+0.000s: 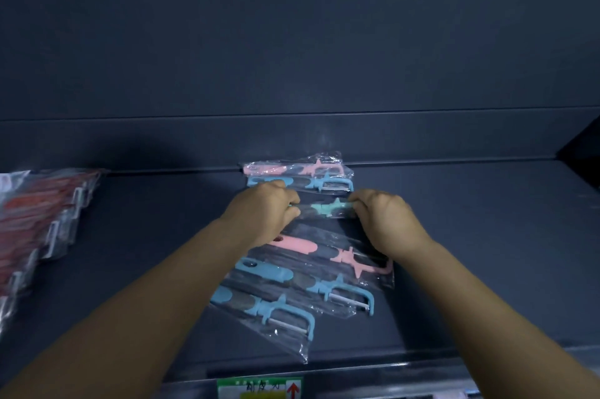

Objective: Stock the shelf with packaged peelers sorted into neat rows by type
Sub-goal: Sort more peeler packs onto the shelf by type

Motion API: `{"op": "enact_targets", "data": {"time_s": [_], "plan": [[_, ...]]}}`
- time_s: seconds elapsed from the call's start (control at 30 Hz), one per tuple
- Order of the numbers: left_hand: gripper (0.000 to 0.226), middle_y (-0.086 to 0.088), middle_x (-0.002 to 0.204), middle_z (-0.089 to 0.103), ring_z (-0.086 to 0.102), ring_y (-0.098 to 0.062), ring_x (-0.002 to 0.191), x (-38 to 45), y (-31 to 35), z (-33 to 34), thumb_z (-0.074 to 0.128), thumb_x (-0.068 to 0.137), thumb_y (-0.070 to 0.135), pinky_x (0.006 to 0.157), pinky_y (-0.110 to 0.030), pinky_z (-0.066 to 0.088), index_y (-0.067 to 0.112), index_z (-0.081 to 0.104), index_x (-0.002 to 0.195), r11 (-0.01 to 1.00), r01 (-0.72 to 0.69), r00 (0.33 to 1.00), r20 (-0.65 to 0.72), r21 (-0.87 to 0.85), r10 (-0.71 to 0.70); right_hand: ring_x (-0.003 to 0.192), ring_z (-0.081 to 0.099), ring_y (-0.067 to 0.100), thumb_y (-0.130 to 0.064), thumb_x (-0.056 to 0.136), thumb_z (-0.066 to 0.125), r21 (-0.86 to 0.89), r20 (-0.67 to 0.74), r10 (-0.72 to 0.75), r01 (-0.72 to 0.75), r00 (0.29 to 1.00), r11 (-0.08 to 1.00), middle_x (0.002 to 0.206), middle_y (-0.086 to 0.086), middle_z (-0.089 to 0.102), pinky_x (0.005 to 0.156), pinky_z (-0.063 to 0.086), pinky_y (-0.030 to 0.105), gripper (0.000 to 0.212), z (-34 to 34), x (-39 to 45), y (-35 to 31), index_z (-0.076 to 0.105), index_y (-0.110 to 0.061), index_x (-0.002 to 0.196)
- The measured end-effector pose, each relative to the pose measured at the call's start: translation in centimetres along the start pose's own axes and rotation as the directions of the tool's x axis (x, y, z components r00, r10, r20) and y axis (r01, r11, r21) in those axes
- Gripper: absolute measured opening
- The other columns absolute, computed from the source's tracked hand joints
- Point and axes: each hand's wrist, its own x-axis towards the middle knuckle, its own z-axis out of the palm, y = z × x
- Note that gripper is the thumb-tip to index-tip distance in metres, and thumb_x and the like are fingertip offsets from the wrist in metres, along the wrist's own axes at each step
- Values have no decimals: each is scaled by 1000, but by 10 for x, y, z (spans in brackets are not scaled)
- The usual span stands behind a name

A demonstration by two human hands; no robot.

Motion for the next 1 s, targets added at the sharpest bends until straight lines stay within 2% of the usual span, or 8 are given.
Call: {"op": "enact_targets", "data": {"time_s": [0.07,0.13,0.27,0.4,0.53,0.6,0.73,1.0], "plan": [[26,-2,110,58,56,-24,103,2,-2,3,47,97,29,89,-36,47,14,65,108,999,-38,993,-111,-25,35,91,62,34,-19,98,39,57,-6,54,-54,999,997,100,12,69,76,48,36,25,0,7,-2,61,-11,105],[33,-3,116,56,48,-22,116,4,0,2,52,94,35,96,-37,43,16,61,120,998,-63,983,-176,-23,58,91,60,37,-19,97,39,104,-12,87,-85,996,991,99,14,68,73,45,34,25,0,13,-6,61,-9,102],[37,-2,123,51,42,-21,122,11,1,3,57,91,22,96,-33,40,18,55,128,992,-53,987,-145,112,69,97,55,29,-12,97,39,164,14,101,-102,995,981,107,13,58,74,41,27,24,2,24,-15,62,-10,103],[33,-6,122,50,44,-25,117,19,-4,6,53,90,6,89,-34,45,13,58,122,989,-13,984,-173,149,39,101,55,36,-21,95,44,247,-11,235,-226,972,942,123,13,45,85,43,34,28,2,30,-19,53,-12,119],[45,-7,147,36,34,-25,135,22,-8,11,48,95,8,108,-33,32,13,43,139,977,-16,991,-125,211,43,102,54,37,-17,93,45,222,11,259,-255,966,941,111,19,56,72,35,30,9,5,32,-21,50,-10,95],[48,-6,150,34,31,-24,137,24,-12,13,47,96,9,110,-32,29,14,36,143,970,-13,991,-127,243,45,102,55,37,-13,91,45,254,-10,237,-226,972,940,108,17,60,71,33,28,12,7,34,-23,53,-9,100],[49,-4,146,40,37,-25,132,25,-19,17,43,100,18,108,-34,32,15,29,147,965,-8,982,-179,262,57,96,57,35,-8,89,44,301,-60,222,-194,973,934,104,13,65,74,45,34,20,11,37,-26,56,-5,105],[54,-11,112,60,55,-32,105,27,-12,18,69,75,-3,92,-39,45,11,57,127,983,16,950,-310,184,42,119,46,29,-20,90,52,267,-92,198,-168,976,949,123,9,50,98,39,33,33,-2,15,-26,52,-15,123]]}}
